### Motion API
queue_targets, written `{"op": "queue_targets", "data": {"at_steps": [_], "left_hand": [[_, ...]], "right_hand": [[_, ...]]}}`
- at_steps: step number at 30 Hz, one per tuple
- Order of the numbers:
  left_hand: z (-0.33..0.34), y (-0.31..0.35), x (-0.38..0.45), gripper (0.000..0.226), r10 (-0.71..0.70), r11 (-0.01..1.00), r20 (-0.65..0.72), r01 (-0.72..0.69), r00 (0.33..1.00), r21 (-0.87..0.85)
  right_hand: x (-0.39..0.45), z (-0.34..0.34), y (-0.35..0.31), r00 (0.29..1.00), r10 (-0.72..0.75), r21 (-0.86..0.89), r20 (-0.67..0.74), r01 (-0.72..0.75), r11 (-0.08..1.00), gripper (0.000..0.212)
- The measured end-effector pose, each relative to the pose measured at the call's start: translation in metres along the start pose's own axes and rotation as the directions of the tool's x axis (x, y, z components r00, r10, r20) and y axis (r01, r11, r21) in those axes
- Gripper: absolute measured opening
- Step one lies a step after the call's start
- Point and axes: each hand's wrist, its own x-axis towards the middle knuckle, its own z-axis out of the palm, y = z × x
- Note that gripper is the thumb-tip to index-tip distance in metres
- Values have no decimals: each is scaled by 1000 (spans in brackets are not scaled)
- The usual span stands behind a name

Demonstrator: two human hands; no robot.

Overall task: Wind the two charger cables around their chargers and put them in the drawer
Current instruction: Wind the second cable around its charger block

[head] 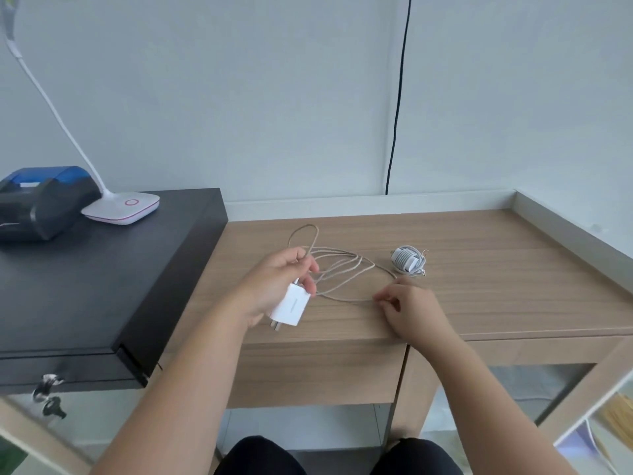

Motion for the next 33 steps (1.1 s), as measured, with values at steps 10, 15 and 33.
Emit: {"op": "queue_targets", "data": {"at_steps": [10, 15, 33], "left_hand": [[21, -11, -57, 28, -60, 892, 68, 84, 996, -444], [0, -22, -61, 26, -63, 856, -12, 47, 998, -515], [-22, -50, -43, 32, -104, 622, -219, -109, 970, -776]], "right_hand": [[25, 10, -73, 954, -299, 469, 13, 258, 845, 60], [67, 20, -93, 906, -412, 472, 99, 322, 821, 19], [88, -14, -94, 932, -318, 584, 172, 164, 795, 31]]}}
